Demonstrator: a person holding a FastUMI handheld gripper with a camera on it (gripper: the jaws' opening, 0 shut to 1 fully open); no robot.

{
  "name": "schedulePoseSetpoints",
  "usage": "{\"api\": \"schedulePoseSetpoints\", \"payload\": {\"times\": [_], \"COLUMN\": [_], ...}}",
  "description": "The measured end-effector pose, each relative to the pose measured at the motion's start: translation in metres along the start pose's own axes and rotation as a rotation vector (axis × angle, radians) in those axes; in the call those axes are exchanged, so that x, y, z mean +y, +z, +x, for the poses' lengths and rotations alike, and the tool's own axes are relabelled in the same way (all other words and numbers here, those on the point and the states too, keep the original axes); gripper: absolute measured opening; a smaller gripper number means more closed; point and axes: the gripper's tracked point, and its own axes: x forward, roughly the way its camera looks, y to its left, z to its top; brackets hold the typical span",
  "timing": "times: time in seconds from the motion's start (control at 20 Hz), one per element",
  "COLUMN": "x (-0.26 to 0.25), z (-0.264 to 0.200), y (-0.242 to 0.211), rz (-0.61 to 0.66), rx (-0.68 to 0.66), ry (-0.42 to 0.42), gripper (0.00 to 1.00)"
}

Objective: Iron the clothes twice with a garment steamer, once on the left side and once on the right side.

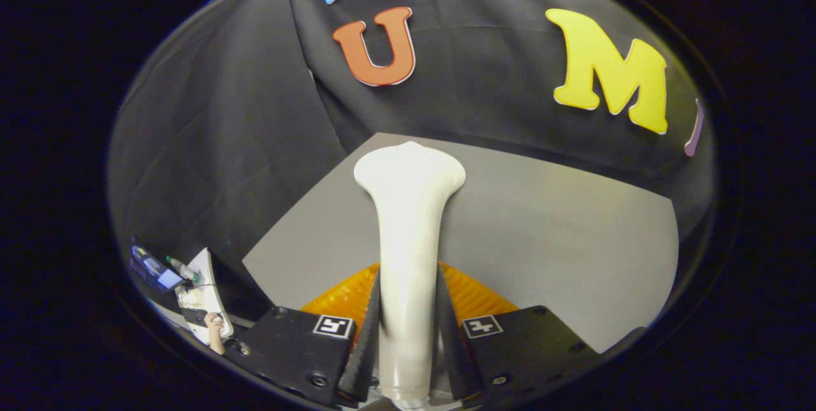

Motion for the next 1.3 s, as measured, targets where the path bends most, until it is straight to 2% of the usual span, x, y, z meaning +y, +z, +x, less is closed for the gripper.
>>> {"api": "schedulePoseSetpoints", "payload": {"times": [0.05, 0.3, 0.7, 1.05, 1.3], "x": [0.0, -0.005, -0.023, -0.066, -0.133], "z": [0.0, -0.01, -0.104, -0.203, -0.271], "y": [-0.001, 0.004, 0.019, -0.007, -0.051], "rz": [0.0, 0.073, 0.149, 0.2, 0.325], "rx": [-0.009, -0.059, -0.301, -0.483, -0.587], "ry": [-0.008, 0.013, 0.035, -0.032, -0.173], "gripper": [0.45, 0.37, 0.34, 0.34, 0.34]}}
